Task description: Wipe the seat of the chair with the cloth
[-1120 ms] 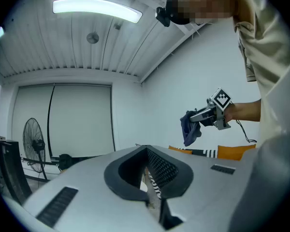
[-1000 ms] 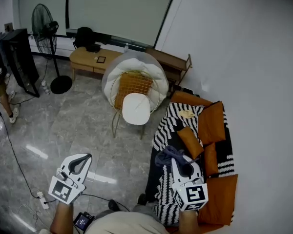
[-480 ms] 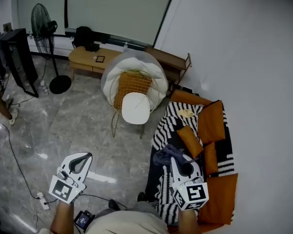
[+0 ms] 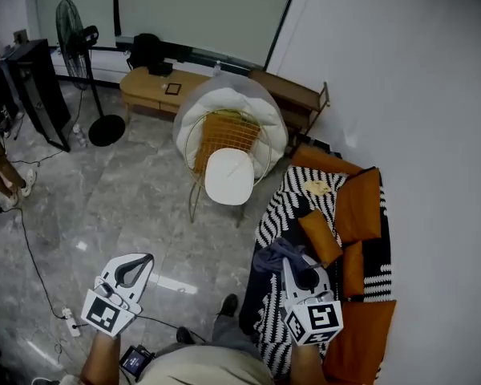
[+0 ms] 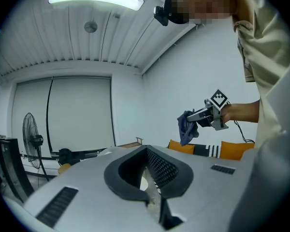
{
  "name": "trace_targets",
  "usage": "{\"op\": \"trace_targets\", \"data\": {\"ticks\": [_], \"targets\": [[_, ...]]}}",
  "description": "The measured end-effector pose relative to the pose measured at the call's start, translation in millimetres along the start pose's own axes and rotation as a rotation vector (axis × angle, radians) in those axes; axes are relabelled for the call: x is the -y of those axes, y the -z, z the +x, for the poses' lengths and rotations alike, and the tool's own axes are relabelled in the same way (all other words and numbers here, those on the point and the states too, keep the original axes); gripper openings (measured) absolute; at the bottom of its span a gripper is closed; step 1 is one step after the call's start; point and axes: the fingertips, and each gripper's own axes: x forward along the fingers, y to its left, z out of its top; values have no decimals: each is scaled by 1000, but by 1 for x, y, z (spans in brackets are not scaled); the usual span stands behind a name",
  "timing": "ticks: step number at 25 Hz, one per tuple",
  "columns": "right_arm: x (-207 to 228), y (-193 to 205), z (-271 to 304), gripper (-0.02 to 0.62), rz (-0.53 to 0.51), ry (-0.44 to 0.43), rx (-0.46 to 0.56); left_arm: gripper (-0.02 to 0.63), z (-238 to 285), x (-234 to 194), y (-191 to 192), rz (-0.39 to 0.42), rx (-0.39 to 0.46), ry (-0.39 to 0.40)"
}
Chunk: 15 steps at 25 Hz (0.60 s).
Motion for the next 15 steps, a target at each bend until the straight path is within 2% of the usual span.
{"op": "trace_targets", "data": {"ticks": [7, 11, 15], "targets": [[65, -8, 70, 87, 17, -84, 15, 15, 78, -1, -18, 6, -51, -62], [97, -9, 110, 87, 18, -139, 10, 15, 130, 0, -30, -16, -37, -98], [123, -12, 142, 87, 13, -193, 10, 15, 180, 7, -50, -7, -34, -91]]}}
